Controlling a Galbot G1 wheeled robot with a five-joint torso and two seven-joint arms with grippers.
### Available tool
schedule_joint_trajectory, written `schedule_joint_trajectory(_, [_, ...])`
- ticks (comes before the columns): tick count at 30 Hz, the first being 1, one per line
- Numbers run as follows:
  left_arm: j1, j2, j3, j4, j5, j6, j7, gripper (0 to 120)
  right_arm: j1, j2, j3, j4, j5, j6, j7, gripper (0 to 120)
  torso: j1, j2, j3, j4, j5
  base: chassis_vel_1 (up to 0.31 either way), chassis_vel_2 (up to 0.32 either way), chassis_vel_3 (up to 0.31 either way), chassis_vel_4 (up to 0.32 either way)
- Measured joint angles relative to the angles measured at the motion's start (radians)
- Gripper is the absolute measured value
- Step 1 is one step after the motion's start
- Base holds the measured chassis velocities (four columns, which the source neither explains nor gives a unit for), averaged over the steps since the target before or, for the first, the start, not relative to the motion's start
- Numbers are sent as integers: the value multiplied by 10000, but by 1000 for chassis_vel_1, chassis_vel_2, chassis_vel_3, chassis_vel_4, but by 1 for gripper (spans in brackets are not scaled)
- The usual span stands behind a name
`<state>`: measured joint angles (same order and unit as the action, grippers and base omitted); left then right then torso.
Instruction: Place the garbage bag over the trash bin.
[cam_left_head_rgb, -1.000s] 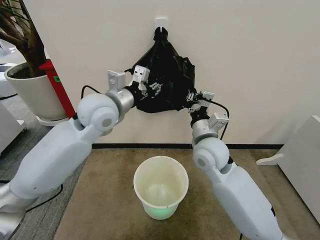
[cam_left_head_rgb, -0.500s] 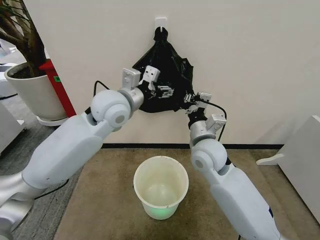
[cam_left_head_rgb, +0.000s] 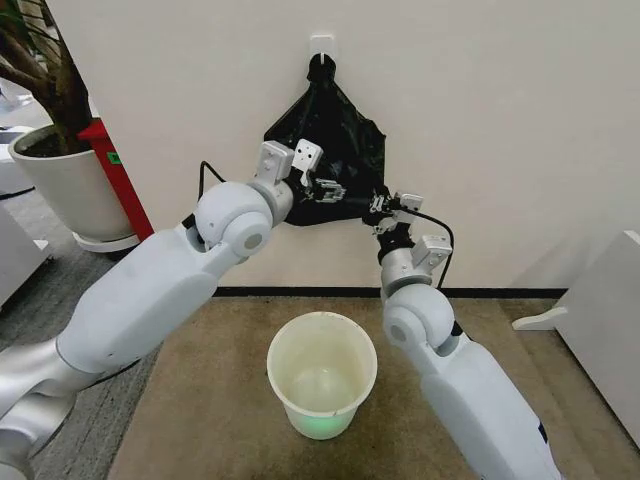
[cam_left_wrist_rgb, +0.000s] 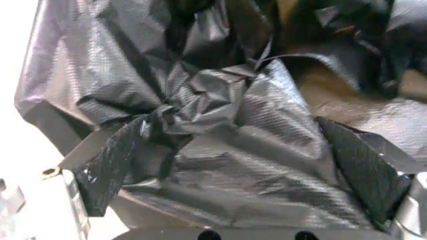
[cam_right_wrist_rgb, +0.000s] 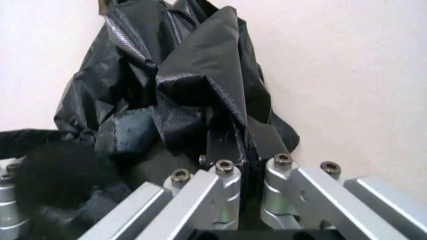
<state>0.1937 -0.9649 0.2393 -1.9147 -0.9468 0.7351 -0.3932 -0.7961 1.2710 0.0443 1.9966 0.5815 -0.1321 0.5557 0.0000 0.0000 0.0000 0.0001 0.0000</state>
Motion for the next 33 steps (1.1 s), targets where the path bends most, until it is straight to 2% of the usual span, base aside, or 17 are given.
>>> schedule_joint_trajectory(6, [22, -24, -110, 257, 249, 4, 5, 98, -55, -82, 52, 41, 10, 0, 32, 0, 0, 0, 0, -1, 0, 0, 0, 0, 0])
schedule_joint_trajectory(13, [236, 235, -348, -5, 273, -16, -320, 97, -152, -123, 264, 17, 6, 0, 24, 0, 0, 0, 0, -3, 0, 0, 0, 0, 0])
schedule_joint_trajectory(22, [1798, 1131, -1288, -1077, 179, -416, -886, 97, -272, -130, 461, 208, 197, 3, 97, 0, 0, 0, 0, 0, -1, 0, 0, 0, 0])
schedule_joint_trajectory(30, [2899, 1437, -1945, -1501, 82, -795, -1308, 96, -563, -203, 498, 581, 629, -33, 93, 0, 0, 0, 0, 1, 0, 0, 0, 0, 0])
schedule_joint_trajectory(33, [3046, 1476, -2080, -1586, 78, -894, -1322, 96, -822, -322, 502, 696, 500, -36, -220, 13, 0, 0, 0, 0, 0, 0, 0, 0, 0])
